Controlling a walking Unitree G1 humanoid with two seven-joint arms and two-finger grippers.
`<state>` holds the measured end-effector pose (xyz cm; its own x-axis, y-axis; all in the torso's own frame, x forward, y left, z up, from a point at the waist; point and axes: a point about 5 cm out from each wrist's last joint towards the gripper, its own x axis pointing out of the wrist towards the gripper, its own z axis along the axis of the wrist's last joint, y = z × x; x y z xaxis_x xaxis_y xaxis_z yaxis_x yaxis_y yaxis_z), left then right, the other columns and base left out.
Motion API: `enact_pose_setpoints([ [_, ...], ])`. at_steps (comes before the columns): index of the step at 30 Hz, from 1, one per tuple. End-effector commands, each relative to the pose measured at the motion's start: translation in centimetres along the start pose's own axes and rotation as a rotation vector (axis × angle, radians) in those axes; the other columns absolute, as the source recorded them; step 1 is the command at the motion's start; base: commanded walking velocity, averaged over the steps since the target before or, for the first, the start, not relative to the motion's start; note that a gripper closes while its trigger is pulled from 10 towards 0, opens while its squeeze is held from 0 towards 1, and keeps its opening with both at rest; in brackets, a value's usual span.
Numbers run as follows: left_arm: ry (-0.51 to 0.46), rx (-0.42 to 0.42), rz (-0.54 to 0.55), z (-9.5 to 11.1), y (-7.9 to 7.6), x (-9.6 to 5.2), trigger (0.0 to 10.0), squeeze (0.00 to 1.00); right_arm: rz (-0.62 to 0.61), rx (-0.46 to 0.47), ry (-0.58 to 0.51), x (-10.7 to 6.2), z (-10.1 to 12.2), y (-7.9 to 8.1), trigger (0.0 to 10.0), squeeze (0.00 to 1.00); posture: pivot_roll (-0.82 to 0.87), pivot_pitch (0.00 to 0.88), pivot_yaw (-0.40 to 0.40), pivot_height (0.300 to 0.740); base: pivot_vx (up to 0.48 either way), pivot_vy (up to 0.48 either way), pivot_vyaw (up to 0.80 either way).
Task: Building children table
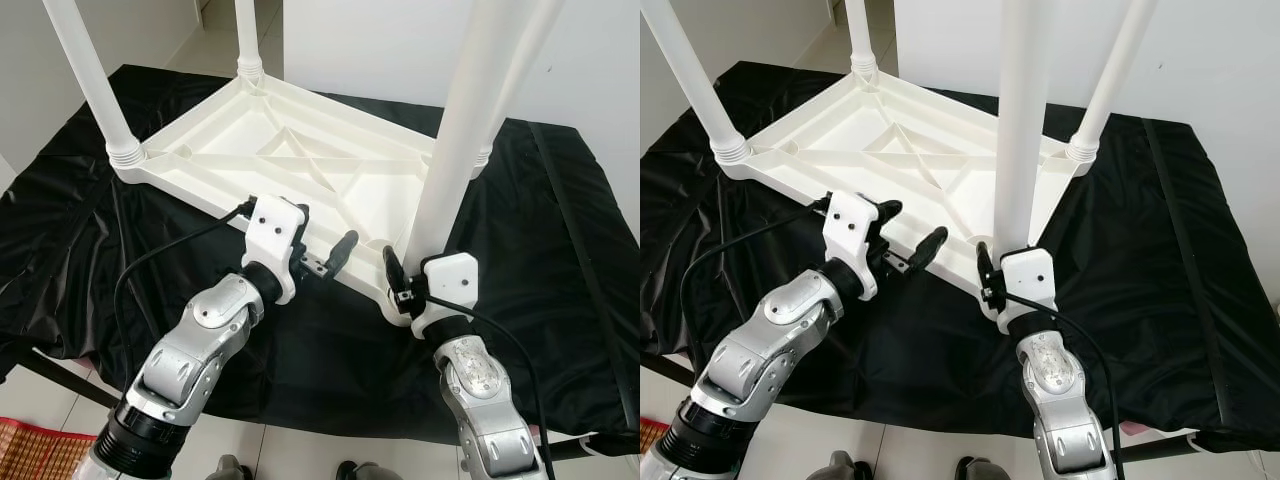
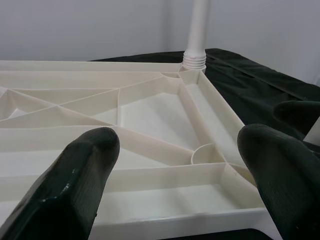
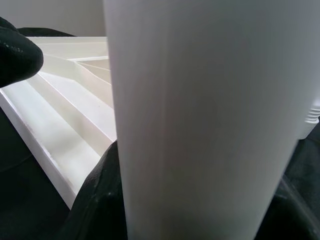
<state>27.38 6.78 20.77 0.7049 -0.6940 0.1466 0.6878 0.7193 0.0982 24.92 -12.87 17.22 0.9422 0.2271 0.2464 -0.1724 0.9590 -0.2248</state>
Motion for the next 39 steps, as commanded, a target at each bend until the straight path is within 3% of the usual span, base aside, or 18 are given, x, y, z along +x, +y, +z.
enact_pose_setpoints([
  [1, 0.009, 0.002, -0.166, -0.1, -1.2, -0.2, 10.0, 0.0, 0.025, -0.006, 0.046, -0.6, -0.9, 0.2, 10.0, 0.0, 0.01, 0.153, -0.016, 0.74, 0.0, 0.0, 0.0],
  [4, 0.009, 0.002, -0.168, 0.0, -1.3, -0.2, 10.0, 0.0, 0.024, -0.001, 0.058, -0.8, -1.2, 0.2, 10.0, 0.0, 0.01, 0.153, -0.014, 0.74, 0.0, 0.0, 0.0],
  [7, 0.01, 0.012, -0.164, 0.1, -1.2, -0.2, 10.0, 0.0, -0.027, 0.084, 0.082, -1.0, -1.8, -0.5, 10.0, 0.0, 0.01, 0.157, -0.015, 0.74, 0.0, 0.0, 0.0],
  [14, 0.007, 0.01, -0.161, 0.3, -1.2, -0.2, 10.0, 0.0, -0.064, 0.156, 0.095, -1.1, -2.1, -0.8, 10.0, 0.0, 0.02, 0.167, -0.012, 0.74, 0.0, 0.0, 0.0],
  [22, 0.007, 0.011, -0.156, 0.5, -1.2, -0.4, 10.0, 0.0, -0.125, 0.323, 0.101, -1.8, -2.9, -1.0, 10.0, 0.0, 0.02, 0.181, -0.009, 0.74, 0.0, 0.0, 0.0],
  [26, 0.008, 0.009, -0.157, 0.5, -1.2, -0.4, 10.0, 0.0, -0.146, 0.35, 0.105, -2.0, -3.0, -1.1, 10.0, 0.0, 0.02, 0.184, -0.007, 0.74, 0.0, 0.0, 0.0],
  [34, 0.009, 0.011, -0.156, 0.6, -1.0, -0.4, 10.0, 0.0, -0.114, 0.305, 0.068, -1.9, -2.6, -0.8, 10.0, 0.0, 0.02, 0.187, -0.002, 0.74, 0.0, 0.0, 0.0],
  [39, 0.008, 0.011, -0.156, 0.7, -1.0, -0.5, 10.0, 0.0, -0.049, 0.215, 0.157, -1.1, -3.0, -0.1, 10.0, 0.0, 0.02, 0.187, -0.003, 0.74, 0.0, 0.0, 0.0],
])
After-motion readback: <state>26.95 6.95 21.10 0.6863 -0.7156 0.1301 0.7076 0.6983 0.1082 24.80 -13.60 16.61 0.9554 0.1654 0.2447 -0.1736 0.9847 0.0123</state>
